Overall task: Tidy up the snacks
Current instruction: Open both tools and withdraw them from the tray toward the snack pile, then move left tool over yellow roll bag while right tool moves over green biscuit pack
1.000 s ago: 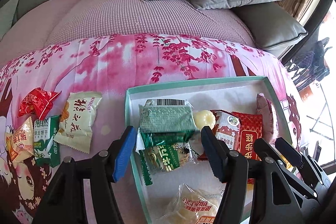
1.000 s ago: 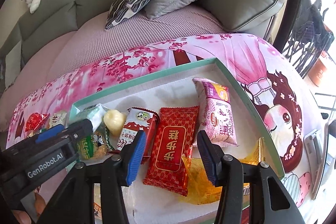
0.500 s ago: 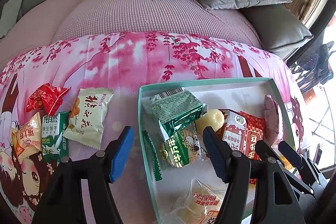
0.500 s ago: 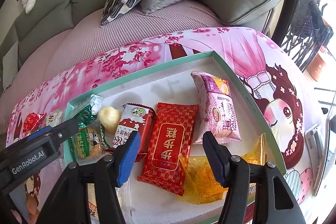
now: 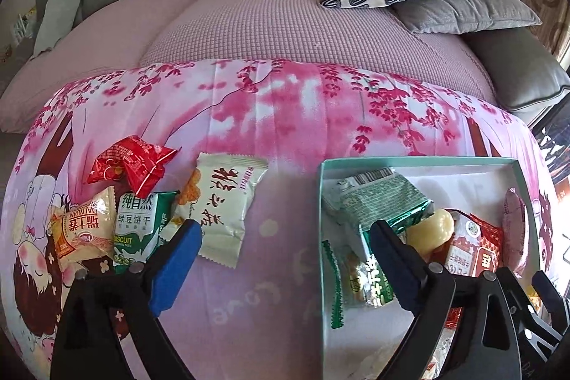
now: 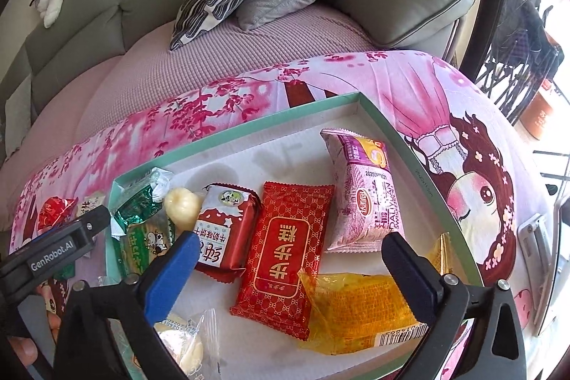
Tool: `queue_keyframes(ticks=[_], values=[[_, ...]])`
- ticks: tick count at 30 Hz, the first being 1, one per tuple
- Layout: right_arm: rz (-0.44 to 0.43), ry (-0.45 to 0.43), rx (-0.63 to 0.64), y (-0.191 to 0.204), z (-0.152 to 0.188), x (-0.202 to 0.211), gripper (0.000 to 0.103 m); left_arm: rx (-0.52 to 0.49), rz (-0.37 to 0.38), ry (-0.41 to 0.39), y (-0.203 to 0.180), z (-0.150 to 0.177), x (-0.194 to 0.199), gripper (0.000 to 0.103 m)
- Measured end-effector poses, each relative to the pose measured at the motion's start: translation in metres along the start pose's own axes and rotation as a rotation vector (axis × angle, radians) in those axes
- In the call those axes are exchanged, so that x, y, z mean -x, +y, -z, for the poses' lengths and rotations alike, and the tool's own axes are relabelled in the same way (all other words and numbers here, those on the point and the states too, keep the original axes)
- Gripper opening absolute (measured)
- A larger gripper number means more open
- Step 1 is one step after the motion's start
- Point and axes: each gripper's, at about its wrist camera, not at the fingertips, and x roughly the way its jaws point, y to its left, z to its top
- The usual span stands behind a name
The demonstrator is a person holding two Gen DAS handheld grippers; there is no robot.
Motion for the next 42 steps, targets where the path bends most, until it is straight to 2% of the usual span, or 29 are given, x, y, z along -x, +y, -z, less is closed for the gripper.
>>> queue_keyframes(ticks=[6, 13, 17, 20, 24, 30, 37, 42], values=[[-0.013, -0.006, -0.003, -0.001, -0.001, 0.002, 0.103, 0.009, -0.022, 0.011, 0.006, 0.0, -0.003, 0.096], [-0.005, 0.028, 0.013, 0.003, 0.0, -0.002, 0.103, -0.014, -0.078, 0.0, 0.004, 0.002, 0.003, 0.096], [-0.005, 0.022, 0.032, 0.008, 0.0, 0.002, 0.103, -0.032, -0.138, -0.032, 0.004, 0.003, 0.013, 0.096], [-0.004, 0.02, 0.052, 0.015, 0.001, 0.005, 0.103, -0.01, -0.157, -0.037, 0.01, 0.004, 0.018, 0.096], [0.0, 0.013, 0.088, 0.027, 0.002, 0.009, 0.103, 0.045, -0.148, -0.032, 0.026, 0.007, 0.023, 0.096], [-0.03, -0.011, 0.136, 0.053, 0.004, 0.02, 0.103, 0.059, -0.217, 0.002, 0.05, 0.014, 0.022, 0.096], [-0.094, -0.016, 0.231, 0.097, 0.015, 0.028, 0.103, 0.132, -0.271, 0.06, 0.099, 0.032, 0.023, 0.096], [-0.145, -0.018, 0.3, 0.128, 0.026, 0.035, 0.103, 0.203, -0.272, 0.049, 0.133, 0.042, 0.037, 0.096]])
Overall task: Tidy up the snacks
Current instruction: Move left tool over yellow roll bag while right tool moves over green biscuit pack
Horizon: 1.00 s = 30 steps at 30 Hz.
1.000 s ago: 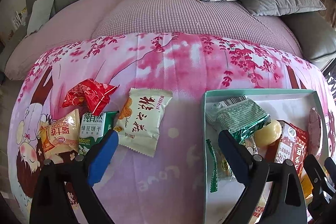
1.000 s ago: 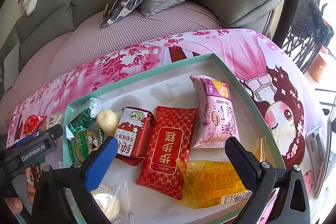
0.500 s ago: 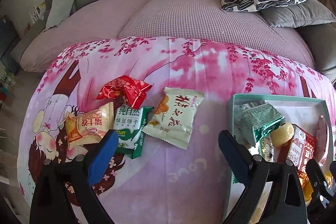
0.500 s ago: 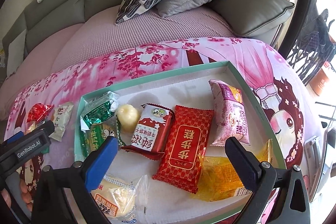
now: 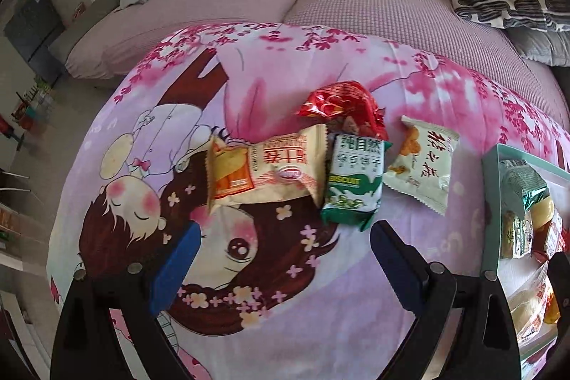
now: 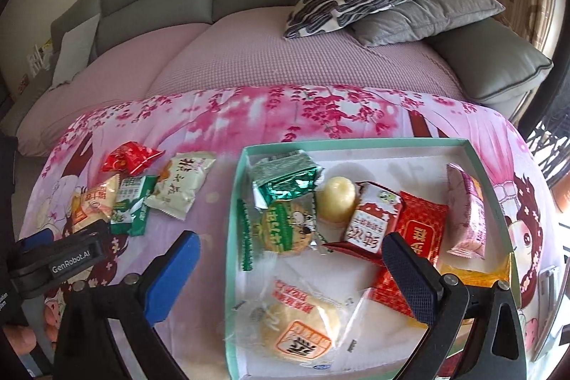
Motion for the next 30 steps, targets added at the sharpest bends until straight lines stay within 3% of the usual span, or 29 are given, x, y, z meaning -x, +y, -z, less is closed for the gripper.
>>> queue_keyframes(ticks=[12, 20, 30], values=[[-0.112, 0.014, 0.084, 0.055, 0.005, -0.002, 0.103, 0.128, 0.023, -0.014, 0.059, 0.013, 0.011, 0.096], [-0.162, 0.039, 0.045, 0.055, 0.005, -0.014, 0.103, 0.167, 0.074, 0.004, 0.072, 0.011, 0.002, 0.096], [-0.223, 0.022, -0.016, 0.052, 0.001, -0.015, 0.103, 0.197, 0.179, -0.031, 0.078, -0.004, -0.01, 0.096]])
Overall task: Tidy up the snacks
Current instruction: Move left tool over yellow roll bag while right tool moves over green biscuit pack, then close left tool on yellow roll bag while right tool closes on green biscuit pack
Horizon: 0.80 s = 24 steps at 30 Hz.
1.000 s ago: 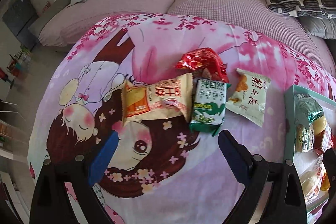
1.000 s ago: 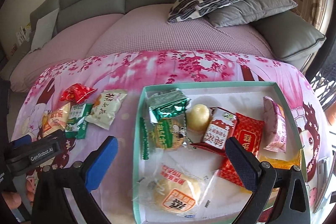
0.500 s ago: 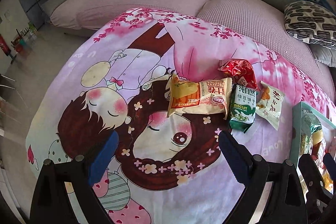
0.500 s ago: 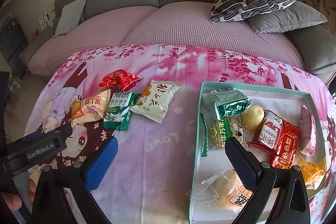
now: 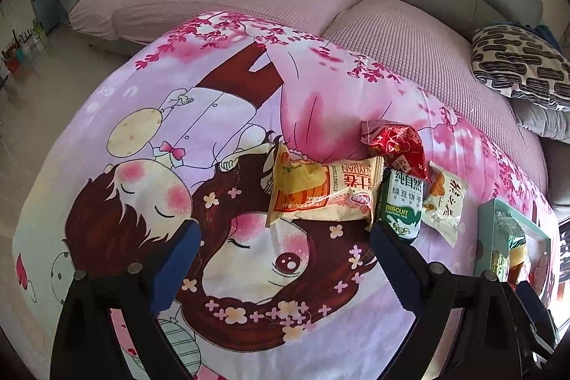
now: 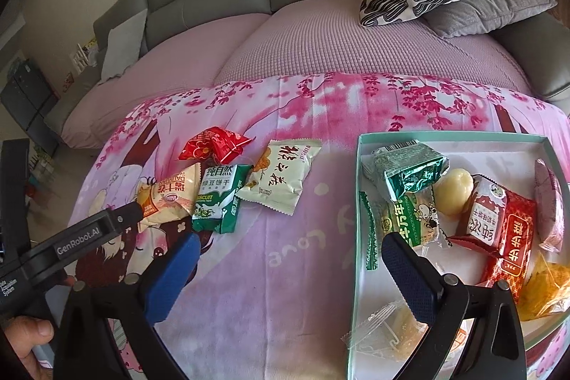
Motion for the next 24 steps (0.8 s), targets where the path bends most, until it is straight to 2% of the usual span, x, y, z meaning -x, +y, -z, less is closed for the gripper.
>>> queue_keyframes(ticks=[2, 4, 9, 13, 18, 24], values=[[-0.005, -0.003, 0.002, 0.001, -0.001, 0.0, 0.103, 0.006, 0.02, -0.004, 0.001, -0.004, -0.001, 0.097], [-0.008, 0.0, 0.006, 0.003, -0.002, -0.002, 0.103, 0.006, 0.029, -0.014, 0.001, -0.008, -0.002, 0.102], [-0.018, 0.012, -0.028, 0.001, -0.004, -0.006, 0.102, 0.01, 0.057, -0.047, 0.001, -0.018, -0.005, 0.102], [-0.026, 0.015, -0.054, 0.002, -0.009, -0.008, 0.096, 0.021, 0.097, -0.045, 0.001, -0.025, -0.009, 0.102], [-0.051, 0.024, -0.069, 0.012, -0.02, -0.016, 0.088, -0.012, 0.097, -0.02, -0.003, -0.028, -0.016, 0.102], [-0.028, 0.071, -0.007, 0.036, -0.028, -0.038, 0.08, 0.021, 0.132, 0.025, 0.002, -0.03, -0.029, 0.102]])
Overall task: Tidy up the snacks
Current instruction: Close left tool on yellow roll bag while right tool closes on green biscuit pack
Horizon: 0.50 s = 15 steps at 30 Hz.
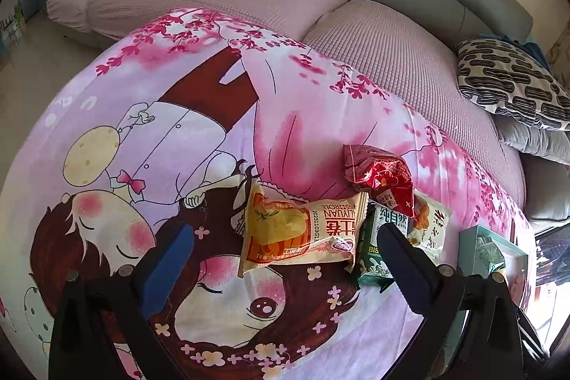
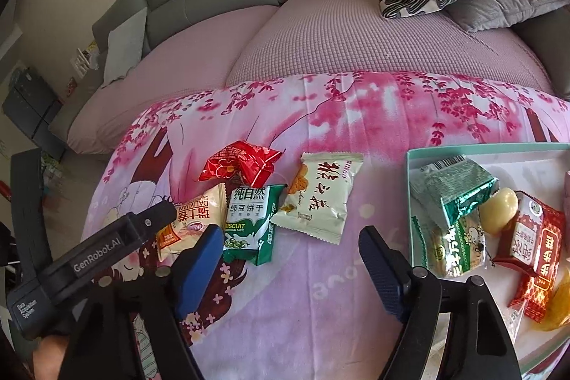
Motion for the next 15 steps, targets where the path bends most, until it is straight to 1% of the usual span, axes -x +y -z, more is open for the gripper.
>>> queue_keyframes(ticks=[5, 8, 10, 13, 15], values=[[0.005, 0.048, 0.048, 0.016, 0.0, -0.022, 0.072, 0.016, 0.015, 0.009, 0.004, -0.006, -0.006, 0.102], [0.008, 0.066, 0.069, 0.024, 0.001, -0.032, 0.067, 0.013, 0.036, 0.019, 0.004, -0.008, -0.01, 0.102], [0.011, 0.077, 0.08, 0.028, 0.0, -0.039, 0.067, 0.006, 0.045, 0.029, 0.001, -0.009, -0.013, 0.102], [0.018, 0.094, 0.099, 0.034, 0.0, -0.049, 0.063, 0.004, 0.063, 0.046, -0.002, -0.01, -0.019, 0.102], [0.02, 0.101, 0.108, 0.038, 0.0, -0.054, 0.062, 0.01, 0.076, 0.062, -0.002, -0.01, -0.024, 0.102]])
